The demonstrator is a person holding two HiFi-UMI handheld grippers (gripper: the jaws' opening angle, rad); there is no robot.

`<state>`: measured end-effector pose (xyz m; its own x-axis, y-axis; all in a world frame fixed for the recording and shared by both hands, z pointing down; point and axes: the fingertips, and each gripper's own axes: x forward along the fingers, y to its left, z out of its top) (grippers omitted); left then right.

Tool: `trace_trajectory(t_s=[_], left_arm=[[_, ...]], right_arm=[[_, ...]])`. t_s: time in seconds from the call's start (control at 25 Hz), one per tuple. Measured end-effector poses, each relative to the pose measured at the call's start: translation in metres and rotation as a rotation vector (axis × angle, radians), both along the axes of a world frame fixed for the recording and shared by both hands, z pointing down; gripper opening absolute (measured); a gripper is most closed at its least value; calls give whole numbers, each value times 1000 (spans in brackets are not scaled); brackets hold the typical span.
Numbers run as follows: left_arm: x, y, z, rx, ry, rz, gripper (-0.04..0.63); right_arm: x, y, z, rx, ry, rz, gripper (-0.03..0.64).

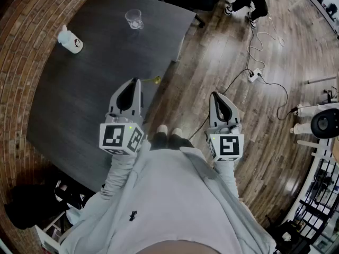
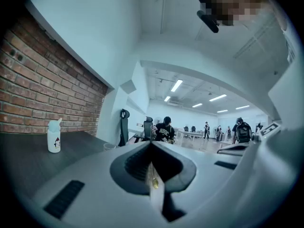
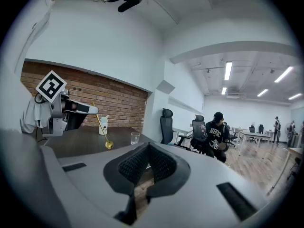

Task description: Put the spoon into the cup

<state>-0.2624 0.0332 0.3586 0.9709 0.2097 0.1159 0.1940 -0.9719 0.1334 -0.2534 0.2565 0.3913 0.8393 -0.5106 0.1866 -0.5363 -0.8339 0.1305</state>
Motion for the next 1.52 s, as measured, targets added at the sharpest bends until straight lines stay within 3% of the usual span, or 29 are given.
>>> trace_trajectory(t_s=[0.6,0.84,1.04,1.52], left_arm=[[-5,33,4,22,-1,-49,20],[14,40,9,29,-8,-63,20],[58,36,16,19,-11,-71,20],[209,-7,5,-26,21,-150,20]], right_arm=[[7,40,9,55,-5,-5,17],[23,56,18,78,-24,5,16],[68,53,25,87,-37,5,16],[231,-5,5,43,-23,-121,17]])
